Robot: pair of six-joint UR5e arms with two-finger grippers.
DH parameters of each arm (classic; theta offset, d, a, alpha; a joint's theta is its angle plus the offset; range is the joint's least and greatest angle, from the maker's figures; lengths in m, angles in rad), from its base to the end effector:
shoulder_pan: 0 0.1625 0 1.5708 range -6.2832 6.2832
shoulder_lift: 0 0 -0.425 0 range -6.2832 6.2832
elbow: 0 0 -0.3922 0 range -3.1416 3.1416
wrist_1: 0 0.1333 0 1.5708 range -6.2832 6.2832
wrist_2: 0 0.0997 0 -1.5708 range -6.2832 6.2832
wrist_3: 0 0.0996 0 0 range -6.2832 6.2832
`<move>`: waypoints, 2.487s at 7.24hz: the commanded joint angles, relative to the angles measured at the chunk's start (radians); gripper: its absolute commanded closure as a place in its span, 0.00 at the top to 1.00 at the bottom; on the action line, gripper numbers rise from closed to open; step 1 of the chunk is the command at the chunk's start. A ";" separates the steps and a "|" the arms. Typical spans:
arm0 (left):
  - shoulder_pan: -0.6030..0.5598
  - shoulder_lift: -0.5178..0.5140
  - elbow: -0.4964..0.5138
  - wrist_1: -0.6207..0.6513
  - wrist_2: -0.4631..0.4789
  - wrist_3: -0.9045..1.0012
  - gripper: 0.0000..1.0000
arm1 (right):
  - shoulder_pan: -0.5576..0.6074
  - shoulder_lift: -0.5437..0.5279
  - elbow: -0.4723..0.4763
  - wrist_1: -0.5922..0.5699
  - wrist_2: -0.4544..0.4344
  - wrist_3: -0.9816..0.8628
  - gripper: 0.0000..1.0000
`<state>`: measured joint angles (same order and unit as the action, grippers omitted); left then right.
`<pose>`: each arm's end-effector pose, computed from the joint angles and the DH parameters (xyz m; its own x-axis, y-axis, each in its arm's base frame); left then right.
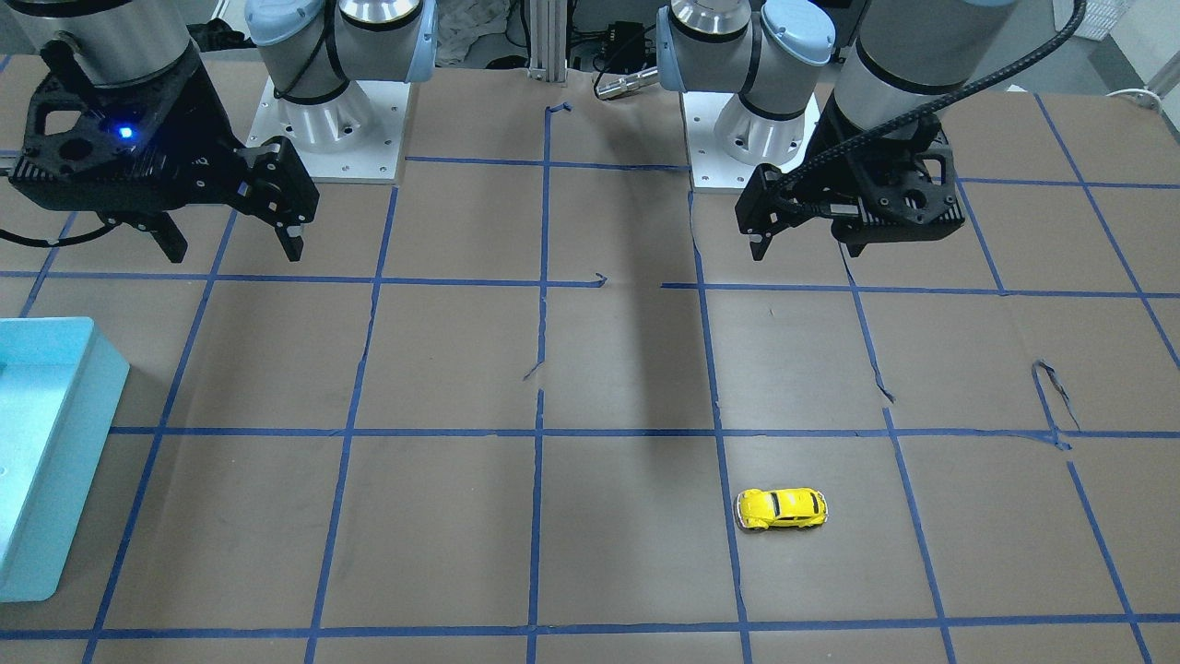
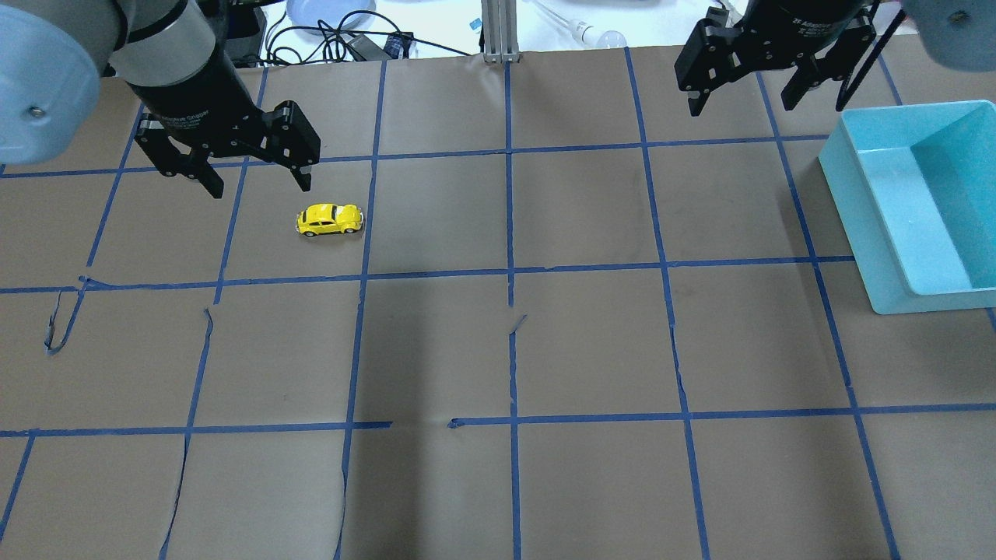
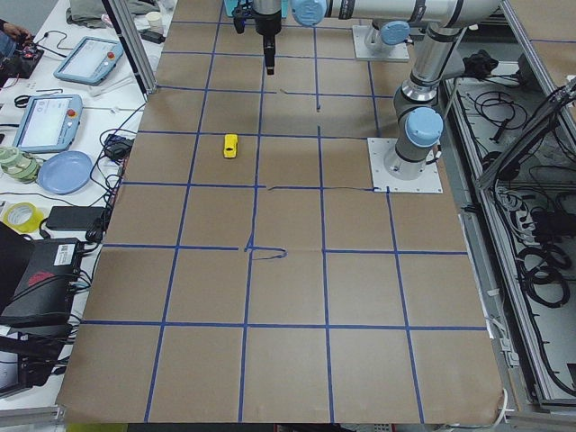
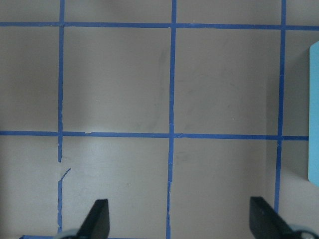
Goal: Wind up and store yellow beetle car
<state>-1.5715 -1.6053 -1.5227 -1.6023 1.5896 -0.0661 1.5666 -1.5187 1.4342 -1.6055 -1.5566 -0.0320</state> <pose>-0.1318 -0.5046 0.4912 -0.9977 -0.0650 -0.0199 -0.0653 0.9977 0.0166 0.1325 -0.5243 0.5330 -0.9995 -0.0293 -0.0103 -0.0278 0.9925 -0.1193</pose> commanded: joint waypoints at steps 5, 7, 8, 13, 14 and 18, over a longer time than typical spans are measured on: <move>-0.001 -0.002 -0.001 0.009 -0.002 -0.004 1.00 | 0.000 0.000 0.000 -0.001 0.000 -0.003 1.00; -0.001 -0.002 -0.004 0.009 0.000 -0.001 1.00 | 0.000 0.000 0.000 -0.001 -0.002 -0.003 1.00; -0.001 -0.002 -0.004 0.009 0.000 -0.001 1.00 | 0.000 0.000 0.000 -0.001 -0.002 -0.003 1.00; 0.025 -0.076 -0.107 0.336 0.139 -0.427 1.00 | 0.000 0.000 0.002 0.001 -0.002 -0.003 1.00; 0.025 -0.091 -0.152 0.379 0.138 -0.618 1.00 | -0.002 0.000 0.002 0.001 -0.003 -0.009 1.00; 0.042 -0.256 -0.154 0.508 0.038 -1.020 1.00 | 0.000 0.000 0.002 0.001 -0.003 -0.009 1.00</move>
<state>-1.5378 -1.8003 -1.6782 -1.1579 1.6528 -0.9570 1.5662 -1.5186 1.4358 -1.6045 -1.5599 -0.0412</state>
